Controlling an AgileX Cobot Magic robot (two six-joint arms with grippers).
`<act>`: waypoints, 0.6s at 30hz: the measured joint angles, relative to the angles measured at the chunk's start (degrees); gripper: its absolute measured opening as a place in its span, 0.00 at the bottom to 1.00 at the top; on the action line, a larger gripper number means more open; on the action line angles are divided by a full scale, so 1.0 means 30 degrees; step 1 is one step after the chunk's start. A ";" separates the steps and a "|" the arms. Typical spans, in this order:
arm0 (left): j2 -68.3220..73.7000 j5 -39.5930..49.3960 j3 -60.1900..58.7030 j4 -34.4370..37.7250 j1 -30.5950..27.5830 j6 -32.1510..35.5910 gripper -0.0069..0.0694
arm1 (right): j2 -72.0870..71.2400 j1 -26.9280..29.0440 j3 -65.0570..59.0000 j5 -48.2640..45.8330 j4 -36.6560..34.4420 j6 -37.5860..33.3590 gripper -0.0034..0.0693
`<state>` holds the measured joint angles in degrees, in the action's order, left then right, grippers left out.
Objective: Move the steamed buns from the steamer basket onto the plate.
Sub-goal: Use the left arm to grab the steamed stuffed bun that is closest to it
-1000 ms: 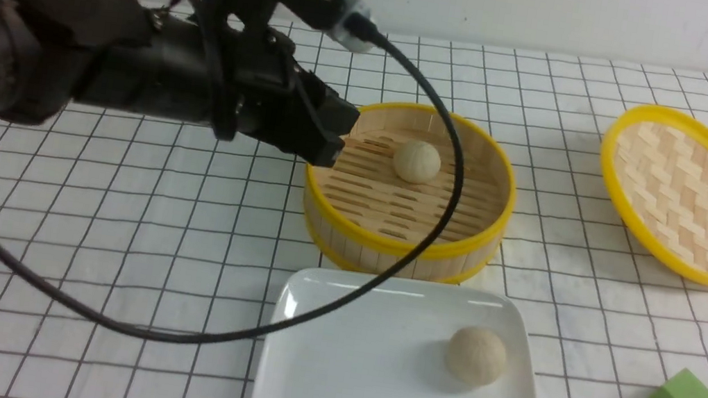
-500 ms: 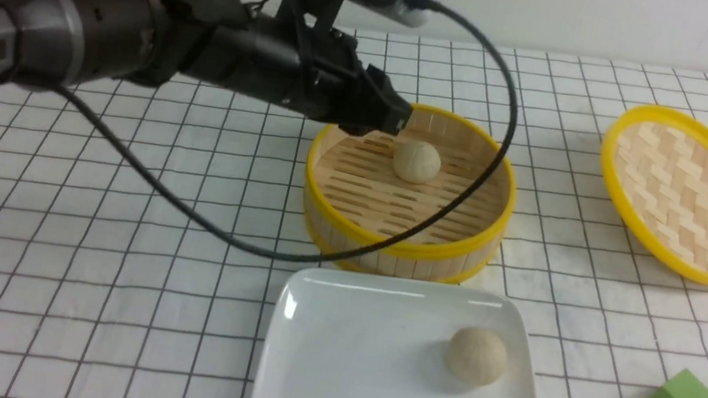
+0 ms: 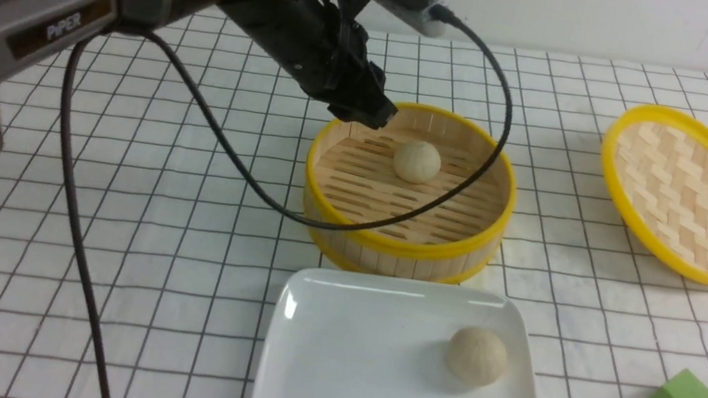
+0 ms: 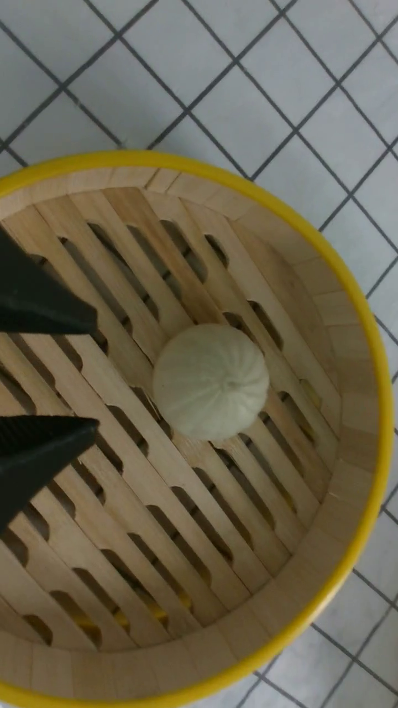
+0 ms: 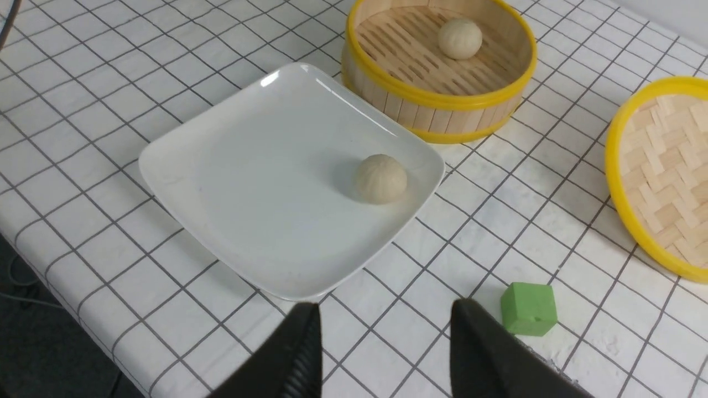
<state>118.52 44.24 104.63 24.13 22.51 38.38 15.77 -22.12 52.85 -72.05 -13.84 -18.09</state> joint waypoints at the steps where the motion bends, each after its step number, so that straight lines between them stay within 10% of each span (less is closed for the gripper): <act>1: 0.0219 -0.0047 0.0020 -0.0027 0.0065 0.0023 0.41 | 0.0000 0.0000 0.0000 0.0000 0.0109 0.0000 0.51; 18: 0.1956 -0.5569 0.0023 -0.0375 0.2404 0.2307 0.41 | 0.0000 0.0000 0.0000 0.0000 0.0367 0.0000 0.51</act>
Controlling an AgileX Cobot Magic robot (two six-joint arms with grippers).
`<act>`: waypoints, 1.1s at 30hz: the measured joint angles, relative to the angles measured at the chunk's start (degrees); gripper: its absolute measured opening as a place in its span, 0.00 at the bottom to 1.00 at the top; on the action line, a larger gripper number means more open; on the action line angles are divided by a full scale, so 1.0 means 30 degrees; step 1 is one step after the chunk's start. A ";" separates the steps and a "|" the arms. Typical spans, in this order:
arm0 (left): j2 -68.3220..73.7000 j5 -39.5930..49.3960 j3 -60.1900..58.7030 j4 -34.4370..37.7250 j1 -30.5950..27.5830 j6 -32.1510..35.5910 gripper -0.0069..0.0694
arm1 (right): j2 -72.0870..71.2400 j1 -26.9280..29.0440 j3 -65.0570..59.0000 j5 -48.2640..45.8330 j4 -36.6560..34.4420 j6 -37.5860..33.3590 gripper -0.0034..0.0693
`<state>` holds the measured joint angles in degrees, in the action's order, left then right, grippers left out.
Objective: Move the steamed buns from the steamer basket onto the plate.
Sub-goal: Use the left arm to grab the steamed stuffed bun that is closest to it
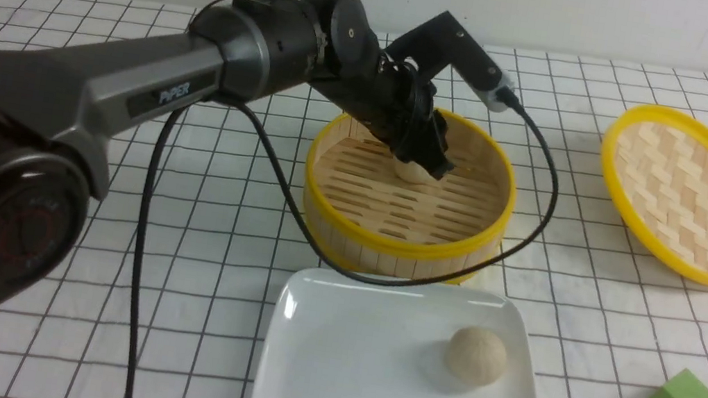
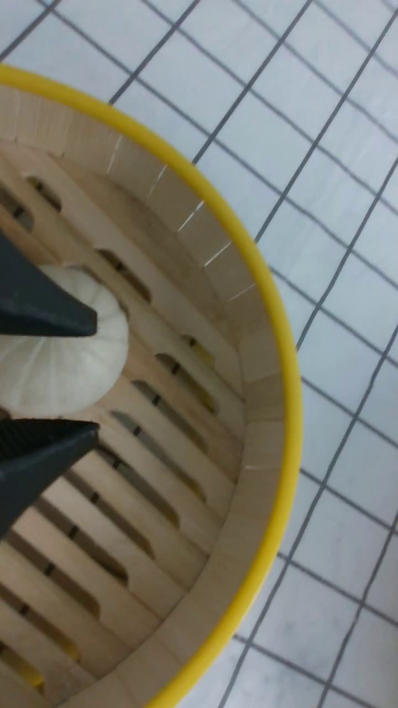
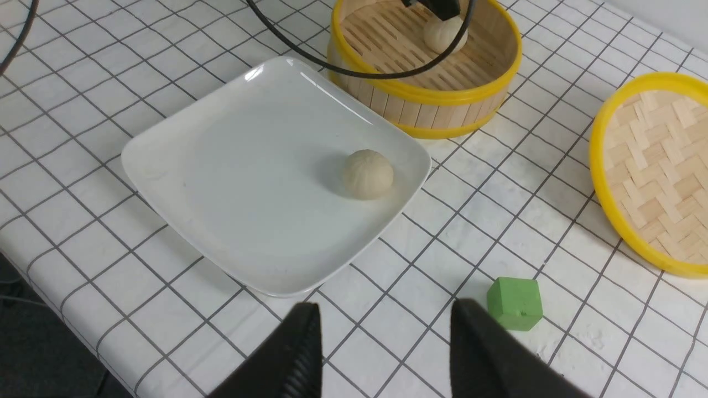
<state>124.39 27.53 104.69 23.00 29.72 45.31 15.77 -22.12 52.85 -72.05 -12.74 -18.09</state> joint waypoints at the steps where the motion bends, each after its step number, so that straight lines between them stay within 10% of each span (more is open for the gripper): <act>1: 0.0000 -0.0066 0.0000 0.0000 0.0000 0.0000 0.41 | 0.0000 0.0000 0.0000 0.0000 0.0000 0.0000 0.51; 33: 0.1797 -0.1820 0.0058 0.0035 0.0000 0.0000 0.32 | 0.0000 0.0000 0.0000 0.0000 0.0018 0.0000 0.51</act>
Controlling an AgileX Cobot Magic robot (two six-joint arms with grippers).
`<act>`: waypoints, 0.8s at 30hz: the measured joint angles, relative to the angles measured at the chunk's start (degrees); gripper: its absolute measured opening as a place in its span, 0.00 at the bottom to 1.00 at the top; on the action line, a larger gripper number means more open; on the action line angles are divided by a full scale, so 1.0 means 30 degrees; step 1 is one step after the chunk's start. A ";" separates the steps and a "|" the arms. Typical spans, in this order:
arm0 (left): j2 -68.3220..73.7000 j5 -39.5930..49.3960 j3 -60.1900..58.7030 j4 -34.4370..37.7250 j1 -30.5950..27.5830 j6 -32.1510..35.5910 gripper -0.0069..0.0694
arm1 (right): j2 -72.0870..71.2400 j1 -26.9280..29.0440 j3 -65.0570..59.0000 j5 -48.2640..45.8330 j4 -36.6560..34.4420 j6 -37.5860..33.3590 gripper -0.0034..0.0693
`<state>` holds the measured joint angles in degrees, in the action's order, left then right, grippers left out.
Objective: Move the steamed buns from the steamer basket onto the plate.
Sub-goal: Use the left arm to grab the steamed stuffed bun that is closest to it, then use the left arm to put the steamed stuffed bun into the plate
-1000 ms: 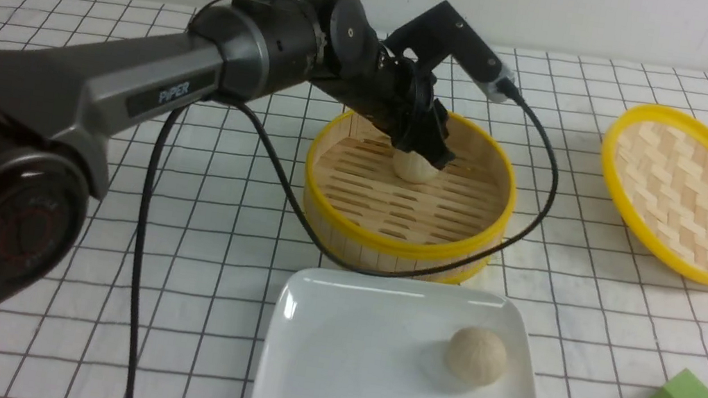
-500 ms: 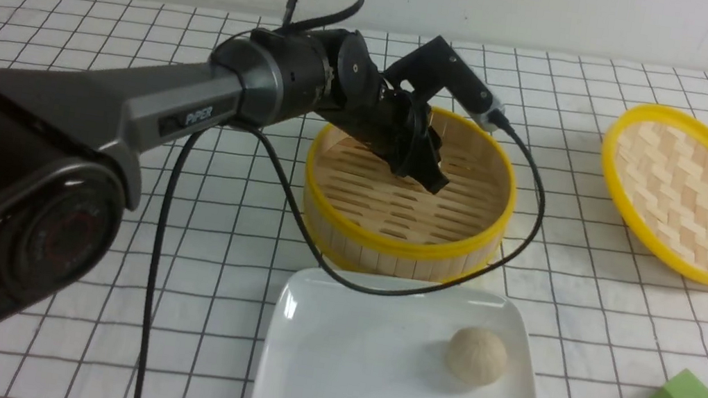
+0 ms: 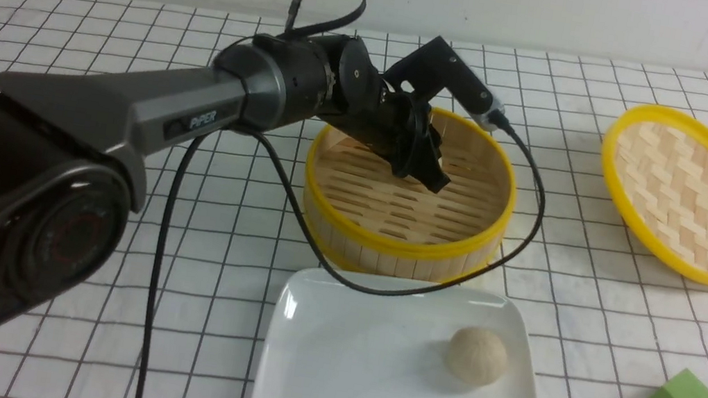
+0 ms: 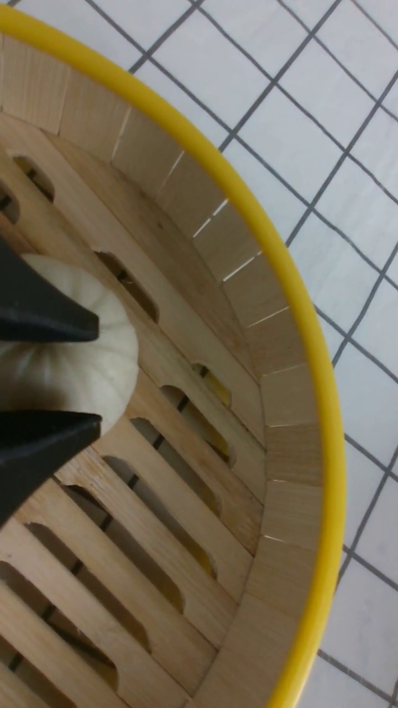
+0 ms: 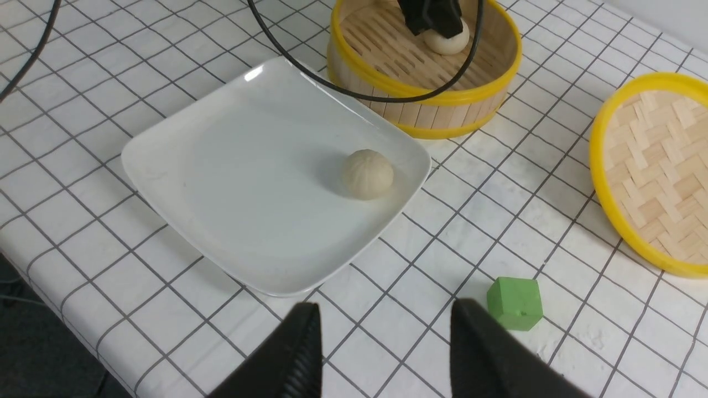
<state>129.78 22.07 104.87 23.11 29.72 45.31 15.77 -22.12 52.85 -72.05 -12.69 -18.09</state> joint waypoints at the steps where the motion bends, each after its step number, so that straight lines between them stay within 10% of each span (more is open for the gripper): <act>1: 0.0025 0.0000 0.0000 0.0000 0.0000 0.0000 0.30 | 0.0000 0.0000 0.0000 0.0000 0.0000 0.0000 0.51; 5: 0.0050 0.0000 0.0014 0.0000 0.0000 -0.0045 0.12 | 0.0000 0.0000 0.0000 0.0000 0.0000 0.0000 0.51; 24: -0.3487 0.1961 0.0014 -0.1538 0.0000 -0.2957 0.12 | 0.0000 0.0000 0.0000 0.0000 0.0204 0.0000 0.51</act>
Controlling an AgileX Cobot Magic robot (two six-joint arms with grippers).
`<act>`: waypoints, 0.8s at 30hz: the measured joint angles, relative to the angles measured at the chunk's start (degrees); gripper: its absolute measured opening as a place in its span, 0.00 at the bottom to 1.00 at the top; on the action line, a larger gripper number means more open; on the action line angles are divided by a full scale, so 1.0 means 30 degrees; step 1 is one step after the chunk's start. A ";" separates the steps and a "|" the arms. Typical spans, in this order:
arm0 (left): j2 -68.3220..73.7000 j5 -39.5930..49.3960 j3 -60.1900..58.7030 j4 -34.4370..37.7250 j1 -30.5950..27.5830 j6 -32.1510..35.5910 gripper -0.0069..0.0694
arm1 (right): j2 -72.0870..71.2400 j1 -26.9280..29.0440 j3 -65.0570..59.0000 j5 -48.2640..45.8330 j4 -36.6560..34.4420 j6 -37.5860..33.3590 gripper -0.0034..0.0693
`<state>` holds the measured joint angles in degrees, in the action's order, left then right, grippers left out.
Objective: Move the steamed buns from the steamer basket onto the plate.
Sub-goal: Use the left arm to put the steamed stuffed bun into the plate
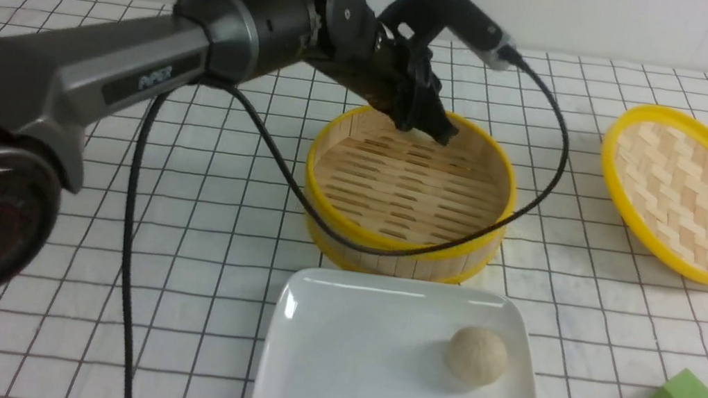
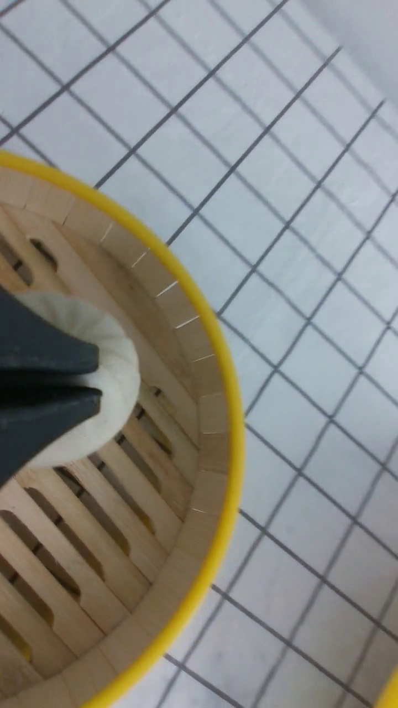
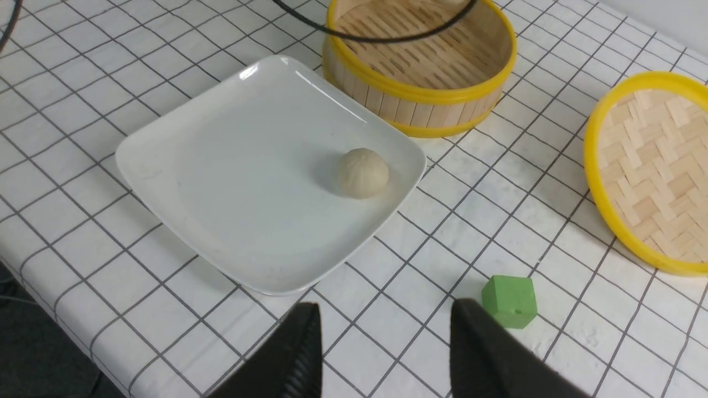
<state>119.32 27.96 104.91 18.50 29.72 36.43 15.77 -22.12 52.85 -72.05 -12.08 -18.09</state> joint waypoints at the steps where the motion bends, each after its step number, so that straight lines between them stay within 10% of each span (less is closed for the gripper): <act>1: -0.0083 0.0055 0.0000 0.0000 0.0000 -0.0017 0.12 | 0.0000 0.0000 0.0000 0.0000 -0.0002 0.0000 0.51; 24: -0.7855 1.4225 -0.0841 -0.1301 0.0752 -0.7103 0.12 | -0.0015 0.0000 0.0000 0.0000 0.0079 0.0000 0.51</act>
<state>95.75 70.63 102.39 14.59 31.98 15.13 15.73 -22.12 52.85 -72.05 -11.84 -18.09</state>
